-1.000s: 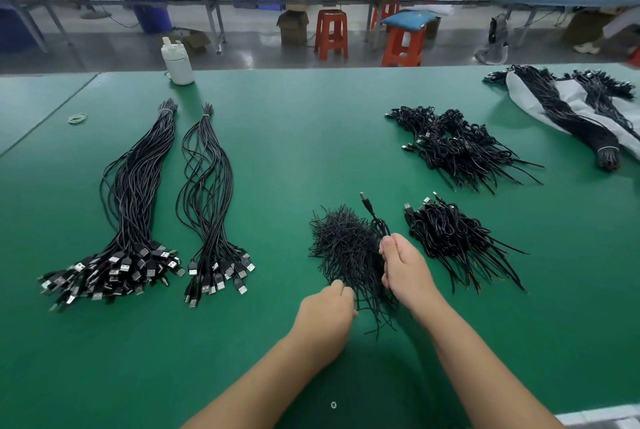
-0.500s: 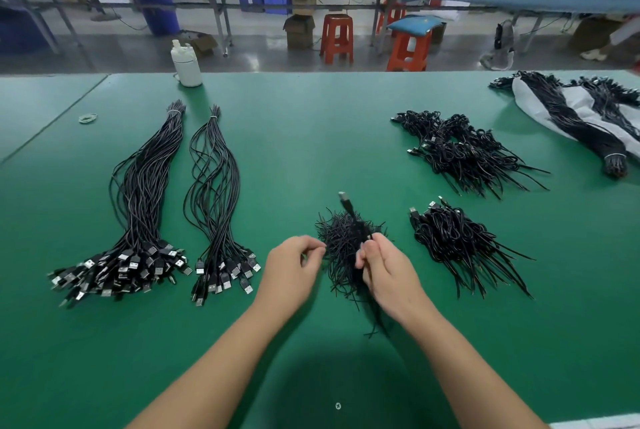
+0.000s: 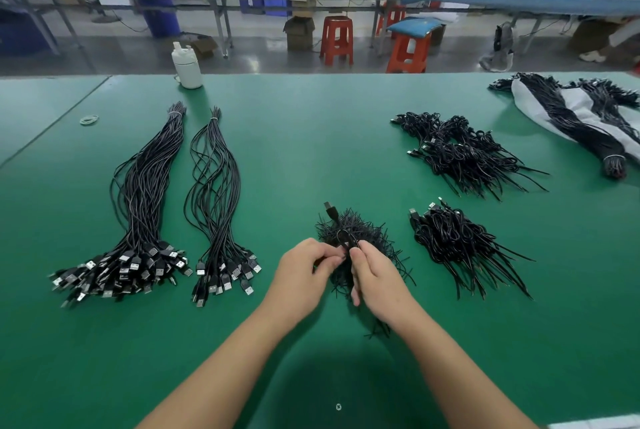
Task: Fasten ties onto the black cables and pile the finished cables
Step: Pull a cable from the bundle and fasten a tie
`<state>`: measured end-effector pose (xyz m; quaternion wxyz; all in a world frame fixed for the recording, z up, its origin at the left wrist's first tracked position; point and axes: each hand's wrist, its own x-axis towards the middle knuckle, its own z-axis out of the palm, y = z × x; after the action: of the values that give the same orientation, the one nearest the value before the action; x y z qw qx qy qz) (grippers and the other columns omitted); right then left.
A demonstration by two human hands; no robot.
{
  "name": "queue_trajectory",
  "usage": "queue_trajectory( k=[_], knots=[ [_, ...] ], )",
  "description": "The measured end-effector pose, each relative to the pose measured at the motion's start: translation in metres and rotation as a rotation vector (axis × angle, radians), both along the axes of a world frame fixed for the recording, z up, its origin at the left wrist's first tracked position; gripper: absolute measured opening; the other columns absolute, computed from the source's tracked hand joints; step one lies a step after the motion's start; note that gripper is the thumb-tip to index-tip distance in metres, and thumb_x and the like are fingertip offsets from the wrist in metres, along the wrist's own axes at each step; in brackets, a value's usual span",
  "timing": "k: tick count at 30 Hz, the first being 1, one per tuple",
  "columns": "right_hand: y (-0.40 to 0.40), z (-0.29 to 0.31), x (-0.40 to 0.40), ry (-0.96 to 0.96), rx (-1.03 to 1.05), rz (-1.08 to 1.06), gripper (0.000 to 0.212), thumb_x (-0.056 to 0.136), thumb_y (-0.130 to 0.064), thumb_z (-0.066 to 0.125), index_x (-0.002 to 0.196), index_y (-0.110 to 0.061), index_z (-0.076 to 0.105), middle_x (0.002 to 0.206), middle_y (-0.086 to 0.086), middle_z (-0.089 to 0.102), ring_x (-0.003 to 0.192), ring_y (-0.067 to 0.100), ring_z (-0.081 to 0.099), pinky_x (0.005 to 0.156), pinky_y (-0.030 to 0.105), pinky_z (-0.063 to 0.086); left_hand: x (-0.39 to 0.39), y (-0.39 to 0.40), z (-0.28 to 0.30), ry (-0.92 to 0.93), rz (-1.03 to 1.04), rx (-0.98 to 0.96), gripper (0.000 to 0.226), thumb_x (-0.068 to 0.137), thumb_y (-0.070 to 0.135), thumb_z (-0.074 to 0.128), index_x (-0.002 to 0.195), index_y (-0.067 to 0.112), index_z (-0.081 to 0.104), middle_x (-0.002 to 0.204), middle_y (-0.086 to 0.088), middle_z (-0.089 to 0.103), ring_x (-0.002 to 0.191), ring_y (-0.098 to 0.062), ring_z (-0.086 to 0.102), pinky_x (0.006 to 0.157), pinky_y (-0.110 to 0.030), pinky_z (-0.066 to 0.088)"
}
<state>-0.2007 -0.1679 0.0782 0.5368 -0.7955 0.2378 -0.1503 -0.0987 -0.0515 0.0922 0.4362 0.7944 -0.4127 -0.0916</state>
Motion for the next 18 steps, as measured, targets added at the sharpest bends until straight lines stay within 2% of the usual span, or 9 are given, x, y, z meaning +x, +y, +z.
queue_trajectory(
  k=[2, 5, 6, 8, 10, 11, 13, 15, 18],
  knots=[
    [-0.001, 0.001, 0.0, 0.007, -0.007, -0.048, 0.032, 0.107, -0.026, 0.035, 0.079, -0.014, 0.039, 0.066, 0.004, 0.042, 0.04, 0.015, 0.049, 0.052, 0.037, 0.042, -0.004, 0.002, 0.001, -0.15, -0.046, 0.046, 0.014, 0.093, 0.014, 0.064, 0.104, 0.017, 0.073, 0.095, 0.004, 0.061, 0.085, -0.009, 0.057, 0.081, -0.016, 0.045],
    [-0.003, 0.001, 0.0, 0.024, 0.044, -0.058, 0.033, 0.107, -0.025, 0.036, 0.077, -0.016, 0.042, 0.064, 0.003, 0.043, 0.039, 0.017, 0.049, 0.052, 0.036, 0.042, -0.005, 0.004, 0.007, -0.69, -0.086, 0.026, 0.014, 0.092, 0.011, 0.056, 0.088, 0.009, 0.069, 0.087, -0.005, 0.06, 0.079, -0.024, 0.057, 0.066, -0.038, 0.052],
    [-0.003, 0.001, 0.0, 0.026, 0.094, -0.041, 0.033, 0.107, -0.023, 0.037, 0.076, -0.015, 0.043, 0.062, 0.001, 0.042, 0.039, 0.017, 0.048, 0.052, 0.037, 0.042, -0.002, 0.004, 0.009, -0.821, -0.115, -0.026, 0.016, 0.09, 0.009, 0.054, 0.083, 0.008, 0.068, 0.087, -0.007, 0.062, 0.082, -0.027, 0.058, 0.067, -0.039, 0.052],
    [-0.002, 0.001, 0.0, 0.03, 0.208, 0.011, 0.032, 0.107, -0.022, 0.037, 0.077, -0.013, 0.044, 0.057, -0.005, 0.039, 0.042, 0.014, 0.041, 0.049, 0.037, 0.045, 0.001, 0.003, 0.013, -0.931, -0.194, -0.085, 0.019, 0.091, 0.006, 0.05, 0.085, 0.008, 0.068, 0.098, -0.01, 0.066, 0.106, -0.029, 0.06, 0.083, -0.038, 0.051],
    [-0.001, 0.002, 0.001, 0.045, 0.286, 0.045, 0.03, 0.108, -0.023, 0.037, 0.081, -0.012, 0.044, 0.056, -0.009, 0.036, 0.045, 0.011, 0.036, 0.048, 0.035, 0.047, 0.006, 0.002, 0.017, -0.951, -0.294, -0.077, 0.022, 0.094, 0.005, 0.047, 0.09, 0.007, 0.068, 0.113, -0.011, 0.067, 0.124, -0.026, 0.056, 0.099, -0.036, 0.047],
    [0.0, 0.002, 0.001, 0.052, 0.313, 0.054, 0.03, 0.108, -0.024, 0.036, 0.082, -0.012, 0.045, 0.056, -0.009, 0.035, 0.046, 0.011, 0.035, 0.048, 0.034, 0.047, 0.008, 0.001, 0.017, -0.948, -0.327, -0.066, 0.024, 0.093, 0.004, 0.045, 0.091, 0.008, 0.068, 0.116, -0.01, 0.068, 0.123, -0.022, 0.056, 0.101, -0.035, 0.045],
    [0.001, 0.003, 0.001, 0.065, 0.343, 0.075, 0.029, 0.108, -0.023, 0.034, 0.084, -0.012, 0.046, 0.057, -0.008, 0.033, 0.047, 0.01, 0.032, 0.047, 0.032, 0.046, 0.011, 0.001, 0.018, -0.913, -0.331, -0.019, 0.025, 0.086, 0.006, 0.044, 0.09, 0.011, 0.068, 0.113, -0.006, 0.069, 0.106, -0.017, 0.057, 0.093, -0.032, 0.046],
    [0.004, 0.003, 0.001, 0.075, 0.346, 0.103, 0.029, 0.108, -0.022, 0.033, 0.086, -0.011, 0.048, 0.057, -0.008, 0.032, 0.047, 0.01, 0.031, 0.047, 0.03, 0.046, 0.012, 0.001, 0.018, -0.833, -0.287, 0.045, 0.022, 0.081, 0.007, 0.047, 0.089, 0.015, 0.066, 0.102, 0.001, 0.069, 0.092, -0.019, 0.059, 0.079, -0.034, 0.044],
    [0.011, 0.002, 0.001, 0.043, 0.345, 0.087, 0.031, 0.108, -0.021, 0.031, 0.086, -0.01, 0.05, 0.056, -0.01, 0.033, 0.046, 0.009, 0.032, 0.046, 0.03, 0.046, 0.009, -0.002, 0.017, -0.539, -0.163, 0.083, 0.014, 0.089, 0.006, 0.056, 0.089, 0.016, 0.066, 0.085, 0.004, 0.066, 0.083, -0.024, 0.057, 0.076, -0.039, 0.042]
  ],
)
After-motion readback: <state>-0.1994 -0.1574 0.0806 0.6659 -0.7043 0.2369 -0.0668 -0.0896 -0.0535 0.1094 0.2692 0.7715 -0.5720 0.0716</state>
